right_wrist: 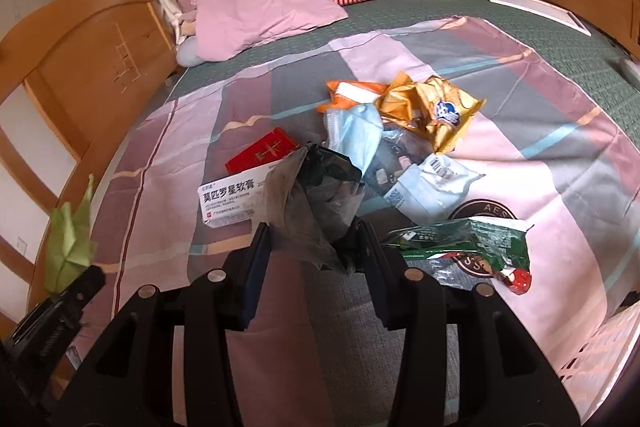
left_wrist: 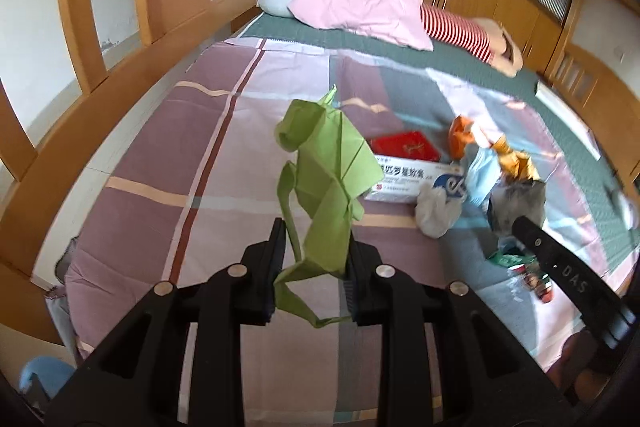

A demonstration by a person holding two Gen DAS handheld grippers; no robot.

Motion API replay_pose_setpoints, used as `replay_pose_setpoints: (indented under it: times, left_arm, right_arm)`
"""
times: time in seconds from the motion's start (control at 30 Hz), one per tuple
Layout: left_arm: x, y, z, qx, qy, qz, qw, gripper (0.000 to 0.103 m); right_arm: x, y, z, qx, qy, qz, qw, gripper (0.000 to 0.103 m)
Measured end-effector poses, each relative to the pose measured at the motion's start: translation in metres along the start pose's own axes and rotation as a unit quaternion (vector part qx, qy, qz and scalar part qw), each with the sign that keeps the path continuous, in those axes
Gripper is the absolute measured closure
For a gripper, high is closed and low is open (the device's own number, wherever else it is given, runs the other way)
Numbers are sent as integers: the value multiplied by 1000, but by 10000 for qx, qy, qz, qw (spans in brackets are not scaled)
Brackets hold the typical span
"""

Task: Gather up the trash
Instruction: 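Carry both grippers over the wastebasket and open to drop bag and paper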

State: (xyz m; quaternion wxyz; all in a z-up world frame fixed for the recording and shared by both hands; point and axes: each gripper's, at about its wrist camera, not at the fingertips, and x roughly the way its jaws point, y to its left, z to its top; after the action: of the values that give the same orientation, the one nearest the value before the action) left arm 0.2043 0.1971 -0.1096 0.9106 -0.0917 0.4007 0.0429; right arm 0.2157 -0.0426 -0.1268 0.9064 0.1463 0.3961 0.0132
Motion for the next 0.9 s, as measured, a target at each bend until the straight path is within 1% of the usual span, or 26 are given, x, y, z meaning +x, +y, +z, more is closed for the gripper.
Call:
replay_pose_setpoints:
  times: [0.03, 0.1, 0.17, 0.23, 0.27, 0.33, 0.4, 0.47, 0.53, 0.6, 0.67, 0.7, 0.73, 0.8, 0.87, 0.9]
  left_arm:
    - [-1, 1, 1, -59, 1, -115, 9999, 76]
    - [1, 3, 4, -267, 34, -581, 9979, 76]
    - [1, 11, 5, -593, 85, -1182, 9912, 76]
    - [2, 17, 8, -906, 115, -1699, 9812, 76]
    - [2, 19, 8, -992, 112, -1872, 9772, 76]
    - [1, 16, 8, -997, 81, -2050, 9736, 76]
    - [-1, 8, 7, -904, 55, -2155, 9723, 76]
    - [-2, -2, 5, -786, 58, -2258, 9710, 76]
    - [-4, -14, 2, -641, 66, -2325, 9705, 76]
    - [-9, -32, -2, -400, 35, -2371, 9707, 76]
    - [-17, -51, -7, -137, -10, -2412, 9704, 76]
    - [-20, -61, -9, -4, -23, -2448, 9696, 76]
    - [-23, -75, -13, 174, -31, -2521, 9675, 76]
    - [-26, -95, -19, 434, -10, -2653, 9632, 76]
    - [-31, -118, -27, 725, 27, -2786, 9576, 76]
    - [-33, -130, -32, 857, 58, -2856, 9545, 76]
  right_arm:
    - [-3, -2, 1, 56, -86, 29, 9999, 58]
    - [-16, -8, 2, 138, -359, 106, 9992, 58]
    - [-35, -17, 2, 315, -688, 267, 9968, 58]
    - [-52, -30, 1, 545, -833, 499, 9938, 58]
    - [-64, -39, 0, 674, -915, 592, 9918, 58]
    - [-88, -53, 3, 810, -1108, 692, 9881, 58]
    - [-112, -66, 13, 737, -1050, 581, 9900, 58]
    - [-133, -81, 21, 547, -832, 507, 9937, 58]
    - [-150, -101, 20, 406, -598, 230, 9971, 58]
    - [-172, -134, 7, 360, -383, -307, 9981, 58]
    - [-186, -165, -8, 417, -142, -813, 9957, 58]
    - [-191, -184, -18, 484, 69, -1073, 9930, 58]
    - [-194, -194, -27, 534, 239, -1222, 9908, 58]
    - [-194, -218, -48, 575, 783, -1570, 9828, 55]
    - [-186, -234, -72, 447, 1477, -1872, 9701, 47]
    - [-185, -240, -81, 452, 1664, -1920, 9661, 45]
